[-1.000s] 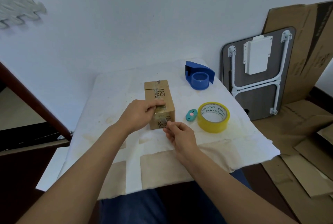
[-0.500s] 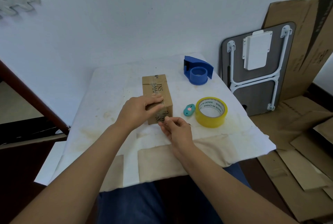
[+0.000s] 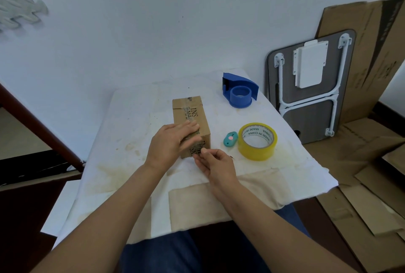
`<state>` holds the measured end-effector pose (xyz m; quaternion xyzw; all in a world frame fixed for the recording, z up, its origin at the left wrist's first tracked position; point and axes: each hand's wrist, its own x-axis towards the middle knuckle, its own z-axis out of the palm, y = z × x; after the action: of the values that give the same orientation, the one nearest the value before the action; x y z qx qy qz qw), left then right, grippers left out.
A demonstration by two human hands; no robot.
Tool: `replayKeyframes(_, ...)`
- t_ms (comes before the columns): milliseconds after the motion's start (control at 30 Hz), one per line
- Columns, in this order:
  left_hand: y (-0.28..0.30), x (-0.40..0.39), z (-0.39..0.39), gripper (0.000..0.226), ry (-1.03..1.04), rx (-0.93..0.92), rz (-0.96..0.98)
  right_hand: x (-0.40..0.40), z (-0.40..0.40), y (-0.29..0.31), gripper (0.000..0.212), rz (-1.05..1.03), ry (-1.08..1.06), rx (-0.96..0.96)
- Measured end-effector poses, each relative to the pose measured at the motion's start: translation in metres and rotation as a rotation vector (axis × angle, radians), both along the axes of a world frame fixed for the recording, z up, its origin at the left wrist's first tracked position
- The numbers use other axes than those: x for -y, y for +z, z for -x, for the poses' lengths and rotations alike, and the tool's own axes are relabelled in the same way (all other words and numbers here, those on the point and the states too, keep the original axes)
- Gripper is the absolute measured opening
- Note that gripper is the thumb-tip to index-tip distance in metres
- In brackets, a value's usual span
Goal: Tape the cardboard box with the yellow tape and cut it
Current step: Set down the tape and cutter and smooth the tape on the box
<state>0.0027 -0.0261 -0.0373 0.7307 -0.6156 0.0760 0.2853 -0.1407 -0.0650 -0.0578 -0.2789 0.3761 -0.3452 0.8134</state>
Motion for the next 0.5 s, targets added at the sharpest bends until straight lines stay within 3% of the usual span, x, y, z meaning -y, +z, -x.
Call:
replayKeyframes(300, -0.001, -0.002, 0.002, 0.039, 0.026, 0.078, 0.014, 0.010, 0.011, 0.008, 0.006, -0.086, 0.091, -0.007)
replayKeyframes(500, -0.004, -0.002, 0.001, 0.040, 0.024, 0.103, 0.015, 0.010, 0.022, 0.008, 0.014, 0.043, 0.046, -0.066)
